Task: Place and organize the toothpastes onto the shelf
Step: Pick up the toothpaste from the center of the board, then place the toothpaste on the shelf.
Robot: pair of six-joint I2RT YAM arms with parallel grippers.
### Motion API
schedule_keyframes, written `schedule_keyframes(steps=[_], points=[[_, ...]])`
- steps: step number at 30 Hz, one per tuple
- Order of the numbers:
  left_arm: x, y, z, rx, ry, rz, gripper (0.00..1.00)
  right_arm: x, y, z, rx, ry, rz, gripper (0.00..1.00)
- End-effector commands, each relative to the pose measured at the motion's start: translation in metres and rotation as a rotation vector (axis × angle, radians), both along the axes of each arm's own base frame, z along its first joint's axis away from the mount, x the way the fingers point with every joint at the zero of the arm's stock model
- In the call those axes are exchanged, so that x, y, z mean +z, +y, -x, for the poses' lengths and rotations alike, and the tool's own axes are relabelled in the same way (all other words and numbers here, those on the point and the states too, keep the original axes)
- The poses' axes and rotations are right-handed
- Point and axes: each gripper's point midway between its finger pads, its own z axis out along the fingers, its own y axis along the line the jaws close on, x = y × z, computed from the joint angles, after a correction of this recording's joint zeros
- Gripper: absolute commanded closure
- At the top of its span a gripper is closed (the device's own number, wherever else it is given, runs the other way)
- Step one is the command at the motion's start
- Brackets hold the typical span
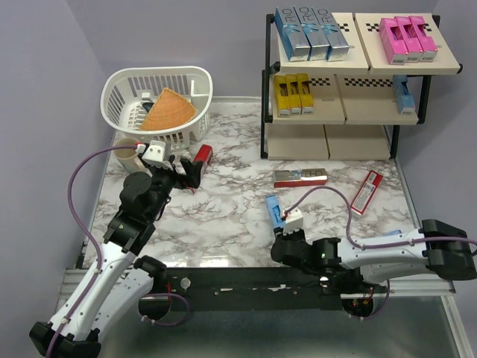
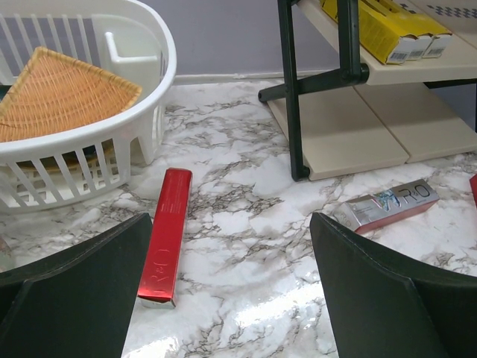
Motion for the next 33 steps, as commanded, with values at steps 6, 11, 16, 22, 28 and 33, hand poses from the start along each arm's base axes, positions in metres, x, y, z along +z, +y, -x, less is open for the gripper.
schedule_keyframes(steps=[6, 11, 16, 22, 28, 33], points=[[0.002, -0.001, 0.0, -0.012, -0.011, -0.005, 0.01, 0.091, -0.005, -0.028, 0.008, -0.151, 0.017, 0.66], [0.001, -0.001, 0.0, -0.012, -0.012, -0.008, 0.01, 0.139, -0.021, -0.042, -0.013, -0.192, -0.023, 0.67], [0.002, -0.002, 0.0, -0.017, -0.011, -0.005, 0.01, 0.178, -0.062, -0.061, -0.105, -0.218, -0.061, 0.67], [0.002, -0.002, 0.0, -0.018, -0.012, -0.004, 0.01, 0.23, -0.113, -0.089, -0.214, -0.364, -0.084, 0.65], [0.0, -0.002, -0.001, -0.017, -0.006, -0.008, 0.01, 0.27, -0.132, -0.131, -0.239, -0.451, -0.098, 0.63], [-0.002, -0.002, -0.001, -0.017, -0.002, -0.008, 0.01, 0.287, -0.143, -0.185, -0.245, -0.452, -0.114, 0.63]])
